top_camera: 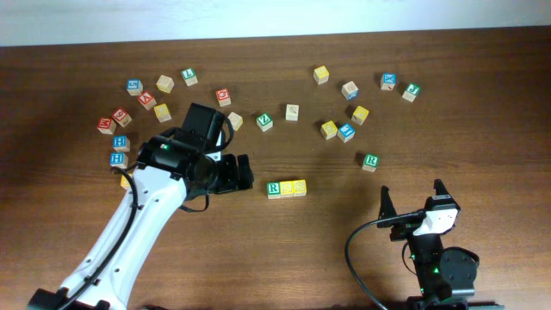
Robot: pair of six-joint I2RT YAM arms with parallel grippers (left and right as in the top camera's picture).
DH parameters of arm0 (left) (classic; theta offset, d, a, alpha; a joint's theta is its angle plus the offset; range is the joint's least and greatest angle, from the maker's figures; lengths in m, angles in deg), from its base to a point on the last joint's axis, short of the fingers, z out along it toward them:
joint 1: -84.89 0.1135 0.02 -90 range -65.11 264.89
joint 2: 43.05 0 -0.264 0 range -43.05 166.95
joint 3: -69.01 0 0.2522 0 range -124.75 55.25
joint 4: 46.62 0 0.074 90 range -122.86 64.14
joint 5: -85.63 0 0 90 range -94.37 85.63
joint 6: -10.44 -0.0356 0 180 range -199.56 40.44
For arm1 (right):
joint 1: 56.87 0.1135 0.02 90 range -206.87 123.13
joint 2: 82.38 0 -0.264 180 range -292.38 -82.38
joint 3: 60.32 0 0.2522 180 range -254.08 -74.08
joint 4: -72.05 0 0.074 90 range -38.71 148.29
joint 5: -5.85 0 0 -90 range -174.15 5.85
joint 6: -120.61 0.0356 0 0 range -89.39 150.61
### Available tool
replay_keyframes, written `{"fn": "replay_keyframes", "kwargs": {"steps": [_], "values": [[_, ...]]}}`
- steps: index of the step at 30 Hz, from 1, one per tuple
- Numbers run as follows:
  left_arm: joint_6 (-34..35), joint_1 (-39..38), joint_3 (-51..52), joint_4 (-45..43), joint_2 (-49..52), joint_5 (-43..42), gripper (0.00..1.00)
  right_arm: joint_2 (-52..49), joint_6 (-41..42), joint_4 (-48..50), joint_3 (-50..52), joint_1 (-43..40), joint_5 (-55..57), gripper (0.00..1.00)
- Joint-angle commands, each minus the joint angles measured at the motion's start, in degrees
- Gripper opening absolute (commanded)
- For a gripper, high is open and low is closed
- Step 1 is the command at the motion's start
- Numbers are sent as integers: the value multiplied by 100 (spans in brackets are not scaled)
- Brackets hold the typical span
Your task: Spell out RSS
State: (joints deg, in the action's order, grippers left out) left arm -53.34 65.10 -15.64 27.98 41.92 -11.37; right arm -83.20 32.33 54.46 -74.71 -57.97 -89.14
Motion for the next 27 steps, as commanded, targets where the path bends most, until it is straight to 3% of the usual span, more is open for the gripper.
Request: {"fn": "replay_keyframes", "kwargs": {"steps": [1,14,21,27], "values": [[-11,20,-50,-11,-35,44,99,61,24,-28,31,-42,-35,98],[-61,74,-50,264,-83,238,99,61,24,-28,31,-42,-35,98],[-1574,573,-39,-17,-269,-426,99,61,24,-28,31,-42,-35,98],[-1906,962,-15,-63,-667,-485,99,61,24,-28,31,-42,-33,98]]}}
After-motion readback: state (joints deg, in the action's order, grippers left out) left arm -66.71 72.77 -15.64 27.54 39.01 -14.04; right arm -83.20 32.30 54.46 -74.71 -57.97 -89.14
